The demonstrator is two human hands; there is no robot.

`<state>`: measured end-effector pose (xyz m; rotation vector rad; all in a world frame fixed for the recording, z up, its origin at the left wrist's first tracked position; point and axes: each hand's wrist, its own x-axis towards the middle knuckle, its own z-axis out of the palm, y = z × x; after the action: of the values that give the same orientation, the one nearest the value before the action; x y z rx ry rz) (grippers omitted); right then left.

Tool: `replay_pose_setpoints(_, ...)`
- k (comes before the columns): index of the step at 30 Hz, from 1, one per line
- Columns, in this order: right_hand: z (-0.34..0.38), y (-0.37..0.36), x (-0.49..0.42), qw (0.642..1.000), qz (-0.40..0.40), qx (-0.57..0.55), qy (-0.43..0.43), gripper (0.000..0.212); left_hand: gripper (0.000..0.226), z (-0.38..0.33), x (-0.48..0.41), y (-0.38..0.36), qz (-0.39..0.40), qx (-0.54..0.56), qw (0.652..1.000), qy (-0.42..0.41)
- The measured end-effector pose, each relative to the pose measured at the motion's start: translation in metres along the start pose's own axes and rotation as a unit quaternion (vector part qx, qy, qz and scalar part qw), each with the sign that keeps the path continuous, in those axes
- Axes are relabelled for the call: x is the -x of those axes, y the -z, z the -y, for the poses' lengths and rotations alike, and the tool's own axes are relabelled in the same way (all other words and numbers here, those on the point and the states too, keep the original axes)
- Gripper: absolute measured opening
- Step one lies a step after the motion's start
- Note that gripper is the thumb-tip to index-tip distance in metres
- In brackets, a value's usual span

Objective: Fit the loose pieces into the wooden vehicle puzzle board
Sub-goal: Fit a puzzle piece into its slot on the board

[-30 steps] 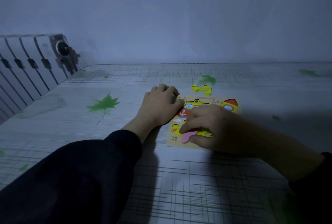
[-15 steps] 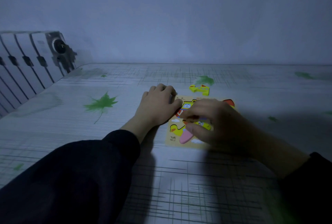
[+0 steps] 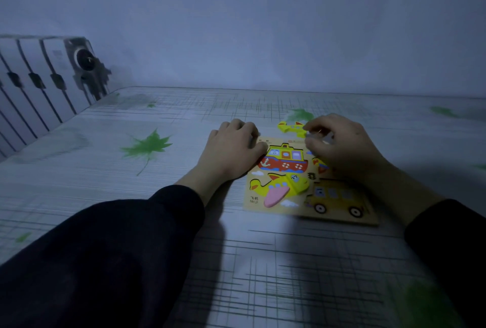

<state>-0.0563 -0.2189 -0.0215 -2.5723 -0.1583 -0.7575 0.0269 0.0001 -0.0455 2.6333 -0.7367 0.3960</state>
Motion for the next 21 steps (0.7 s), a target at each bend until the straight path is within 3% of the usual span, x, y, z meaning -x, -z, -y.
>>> replay_pose_setpoints(6, -0.018, -0.005, -0.015, 0.998, 0.001, -0.007, -0.057, 0.025, 0.044, -0.001, 0.0, 0.0, 0.004, 0.002, 1.0, 0.0)
replay_pose_setpoints(11, -0.022, -0.011, -0.022, 0.997, 0.034, 0.012, -0.066, 0.037, 0.044, -0.001, 0.0, 0.002, 0.006, 0.004, 1.0, 0.002)
replay_pose_setpoints(21, -0.018, -0.008, -0.031, 0.994, 0.08, 0.05, -0.048, 0.04, 0.039, -0.002, 0.001, 0.002, 0.0, 0.012, 1.0, 0.007)
